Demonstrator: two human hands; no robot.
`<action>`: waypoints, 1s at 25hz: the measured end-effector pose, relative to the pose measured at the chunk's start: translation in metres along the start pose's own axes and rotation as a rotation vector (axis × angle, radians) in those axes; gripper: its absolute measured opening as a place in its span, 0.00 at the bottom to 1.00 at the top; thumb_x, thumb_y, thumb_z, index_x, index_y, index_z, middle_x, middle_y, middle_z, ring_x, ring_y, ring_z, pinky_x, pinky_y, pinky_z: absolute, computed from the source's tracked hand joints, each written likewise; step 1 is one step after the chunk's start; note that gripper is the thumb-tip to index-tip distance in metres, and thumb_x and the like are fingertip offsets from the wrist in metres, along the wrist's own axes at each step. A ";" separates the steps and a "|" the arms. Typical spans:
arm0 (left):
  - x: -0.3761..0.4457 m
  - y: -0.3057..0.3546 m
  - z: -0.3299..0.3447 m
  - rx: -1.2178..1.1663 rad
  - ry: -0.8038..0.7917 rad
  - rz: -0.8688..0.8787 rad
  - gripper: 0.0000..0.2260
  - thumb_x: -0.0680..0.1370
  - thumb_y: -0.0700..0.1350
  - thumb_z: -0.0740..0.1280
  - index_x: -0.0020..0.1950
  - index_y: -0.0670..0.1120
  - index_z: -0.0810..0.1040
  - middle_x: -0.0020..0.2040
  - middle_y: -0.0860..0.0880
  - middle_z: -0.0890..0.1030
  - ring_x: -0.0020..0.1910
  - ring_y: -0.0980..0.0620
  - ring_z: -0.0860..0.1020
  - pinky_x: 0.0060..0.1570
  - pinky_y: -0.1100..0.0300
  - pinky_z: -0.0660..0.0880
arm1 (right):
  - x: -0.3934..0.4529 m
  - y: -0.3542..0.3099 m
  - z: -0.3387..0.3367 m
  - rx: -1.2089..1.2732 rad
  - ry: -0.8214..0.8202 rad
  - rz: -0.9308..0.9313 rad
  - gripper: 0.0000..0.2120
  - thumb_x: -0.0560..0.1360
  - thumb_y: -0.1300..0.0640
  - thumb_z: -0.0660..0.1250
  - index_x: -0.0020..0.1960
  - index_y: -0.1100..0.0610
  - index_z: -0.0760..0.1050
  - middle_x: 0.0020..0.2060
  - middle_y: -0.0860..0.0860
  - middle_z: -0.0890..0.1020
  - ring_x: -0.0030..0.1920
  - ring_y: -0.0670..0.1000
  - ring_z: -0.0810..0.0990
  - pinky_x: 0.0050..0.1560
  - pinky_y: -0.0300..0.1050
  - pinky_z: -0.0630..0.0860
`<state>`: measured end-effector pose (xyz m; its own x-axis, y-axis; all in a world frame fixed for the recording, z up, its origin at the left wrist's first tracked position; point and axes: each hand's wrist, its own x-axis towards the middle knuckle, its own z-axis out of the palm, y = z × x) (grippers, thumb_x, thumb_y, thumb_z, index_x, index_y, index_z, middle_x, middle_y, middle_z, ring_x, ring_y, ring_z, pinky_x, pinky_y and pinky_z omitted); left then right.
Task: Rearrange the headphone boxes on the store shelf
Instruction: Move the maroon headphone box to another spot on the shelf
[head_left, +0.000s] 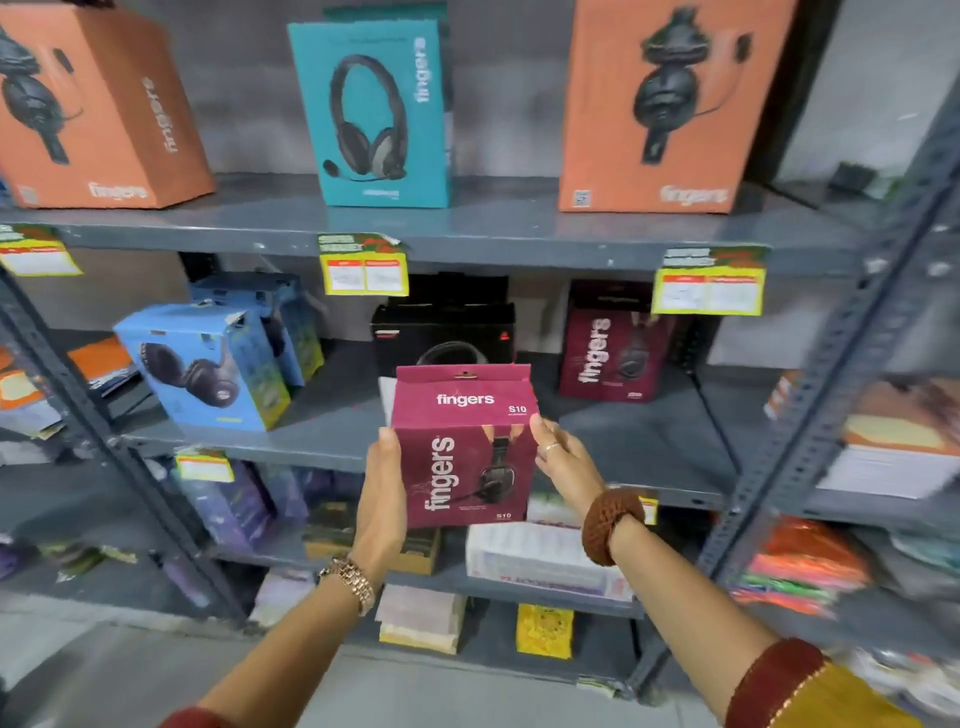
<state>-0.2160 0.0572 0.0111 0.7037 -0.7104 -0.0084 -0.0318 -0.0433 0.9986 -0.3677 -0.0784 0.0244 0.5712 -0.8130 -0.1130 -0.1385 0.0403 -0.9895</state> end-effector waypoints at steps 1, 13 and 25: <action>-0.002 0.005 0.022 0.013 -0.031 0.016 0.34 0.70 0.75 0.45 0.64 0.58 0.72 0.54 0.59 0.79 0.46 0.67 0.79 0.47 0.68 0.71 | -0.003 -0.001 -0.023 -0.007 0.040 -0.008 0.14 0.77 0.42 0.58 0.43 0.47 0.78 0.46 0.38 0.78 0.55 0.47 0.76 0.68 0.50 0.68; 0.077 0.031 0.185 0.031 -0.385 -0.050 0.40 0.69 0.74 0.47 0.73 0.52 0.64 0.72 0.51 0.70 0.70 0.51 0.68 0.72 0.47 0.62 | 0.068 0.010 -0.176 0.125 0.373 0.101 0.33 0.74 0.35 0.56 0.73 0.51 0.62 0.74 0.53 0.64 0.73 0.55 0.63 0.75 0.56 0.59; 0.107 0.017 0.221 0.030 -0.425 -0.019 0.25 0.79 0.57 0.55 0.74 0.49 0.57 0.52 0.65 0.69 0.36 0.83 0.73 0.28 0.82 0.69 | 0.106 0.022 -0.208 0.328 0.333 0.052 0.28 0.80 0.45 0.51 0.74 0.60 0.57 0.75 0.57 0.62 0.75 0.55 0.61 0.72 0.46 0.58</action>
<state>-0.2981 -0.1742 0.0158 0.3497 -0.9353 -0.0545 -0.0465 -0.0754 0.9961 -0.4787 -0.2845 0.0090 0.2724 -0.9449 -0.1814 0.1333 0.2238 -0.9655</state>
